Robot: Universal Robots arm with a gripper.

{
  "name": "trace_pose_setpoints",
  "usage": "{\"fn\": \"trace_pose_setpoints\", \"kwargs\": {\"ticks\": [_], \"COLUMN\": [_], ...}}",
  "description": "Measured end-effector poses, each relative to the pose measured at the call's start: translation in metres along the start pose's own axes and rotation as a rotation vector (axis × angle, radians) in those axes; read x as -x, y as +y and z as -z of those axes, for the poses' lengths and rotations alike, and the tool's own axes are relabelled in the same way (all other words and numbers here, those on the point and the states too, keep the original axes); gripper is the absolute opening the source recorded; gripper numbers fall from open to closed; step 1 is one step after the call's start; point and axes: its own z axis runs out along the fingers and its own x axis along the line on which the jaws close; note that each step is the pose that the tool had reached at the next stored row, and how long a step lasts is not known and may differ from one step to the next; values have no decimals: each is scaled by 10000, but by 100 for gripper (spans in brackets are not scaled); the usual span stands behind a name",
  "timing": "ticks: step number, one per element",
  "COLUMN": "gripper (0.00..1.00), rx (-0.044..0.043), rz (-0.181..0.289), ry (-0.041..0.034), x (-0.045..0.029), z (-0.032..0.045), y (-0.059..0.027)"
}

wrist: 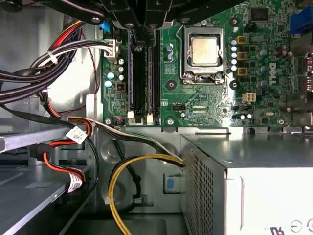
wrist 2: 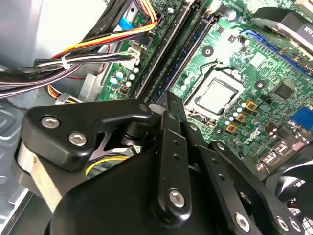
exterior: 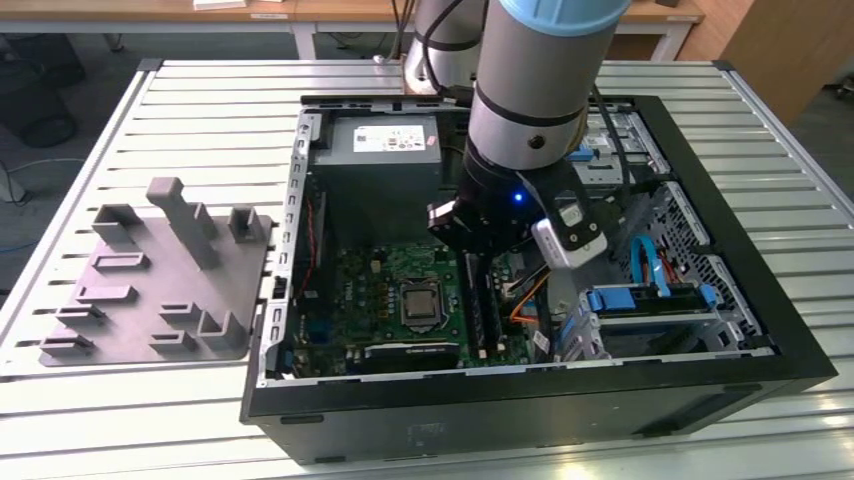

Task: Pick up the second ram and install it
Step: 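Insert the second ram into the second slot, then press down the second ram until it locks into place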

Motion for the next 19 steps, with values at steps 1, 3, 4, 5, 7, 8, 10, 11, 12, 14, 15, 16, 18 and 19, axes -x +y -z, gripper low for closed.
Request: {"fn": "trace_pose_setpoints", "kwargs": {"ticks": [1, 3, 4, 5, 7, 8, 10, 11, 12, 14, 15, 16, 18, 19], "gripper": [10, 10, 10, 10, 10, 10, 10, 10, 10, 10, 10, 10, 10, 10], "rx": [-2, 0, 0, 0, 0, -1, -3, 0, 7, 18, 21, 23, 30, 44], "rz": [0, 0, 0, 0, 0, 0, 1, 1, 0, 0, 0, 0, 1, 1], "ry": [0, 0, 0, 0, 0, 0, 1, 1, 1, 1, 0, 1, 1, 0], "x": [0, 0, 0, 0, 0, 0, 0, -1, -1, -3, -4, -6, -15, -21], "z": [1, 1, 2, 2, 3, 4, -6, -24, -42, -78, -97, -116, -154, -173], "y": [0, 0, 0, 0, 0, 1, 18, 41, 69, 121, 148, 175, 223, 245]}}
